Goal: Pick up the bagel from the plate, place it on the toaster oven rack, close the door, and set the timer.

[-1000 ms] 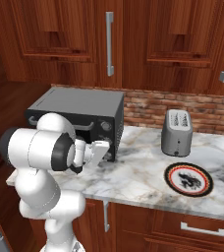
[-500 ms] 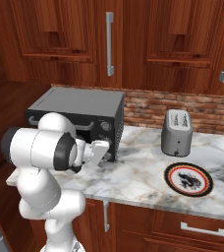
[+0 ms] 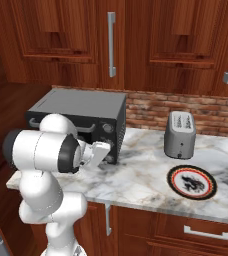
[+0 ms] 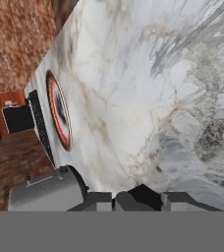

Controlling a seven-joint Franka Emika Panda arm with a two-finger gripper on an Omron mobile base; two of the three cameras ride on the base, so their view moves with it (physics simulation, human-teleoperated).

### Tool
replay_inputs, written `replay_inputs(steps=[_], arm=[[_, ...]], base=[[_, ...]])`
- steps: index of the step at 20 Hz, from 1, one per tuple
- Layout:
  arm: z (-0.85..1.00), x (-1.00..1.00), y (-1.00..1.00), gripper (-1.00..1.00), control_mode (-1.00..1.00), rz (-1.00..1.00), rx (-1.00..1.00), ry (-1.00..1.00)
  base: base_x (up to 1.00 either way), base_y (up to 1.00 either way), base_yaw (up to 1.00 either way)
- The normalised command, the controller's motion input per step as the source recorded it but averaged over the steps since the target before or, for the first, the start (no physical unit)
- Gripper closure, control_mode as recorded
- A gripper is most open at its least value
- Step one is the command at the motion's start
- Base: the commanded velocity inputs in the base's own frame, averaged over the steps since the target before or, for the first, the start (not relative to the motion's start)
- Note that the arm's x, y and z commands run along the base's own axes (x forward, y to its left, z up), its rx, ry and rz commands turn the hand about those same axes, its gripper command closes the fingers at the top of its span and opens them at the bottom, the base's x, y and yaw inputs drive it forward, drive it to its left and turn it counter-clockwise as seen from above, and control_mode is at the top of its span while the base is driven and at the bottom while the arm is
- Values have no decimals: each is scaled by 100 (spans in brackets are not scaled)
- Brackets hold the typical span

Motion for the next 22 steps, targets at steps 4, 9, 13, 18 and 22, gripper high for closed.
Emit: replay_inputs(steps=[4,9,13,18,22], arm=[[12,0,-4,100,-100,53,77,3],[41,1,-19,100,-100,51,73,-4],[35,20,-44,100,-100,47,64,-13],[17,44,-65,100,-100,41,57,-14],[0,63,-74,100,-100,25,42,-1]], base=[[0,0,0],[0,0,0],[0,0,0],[0,0,0],[0,0,0]])
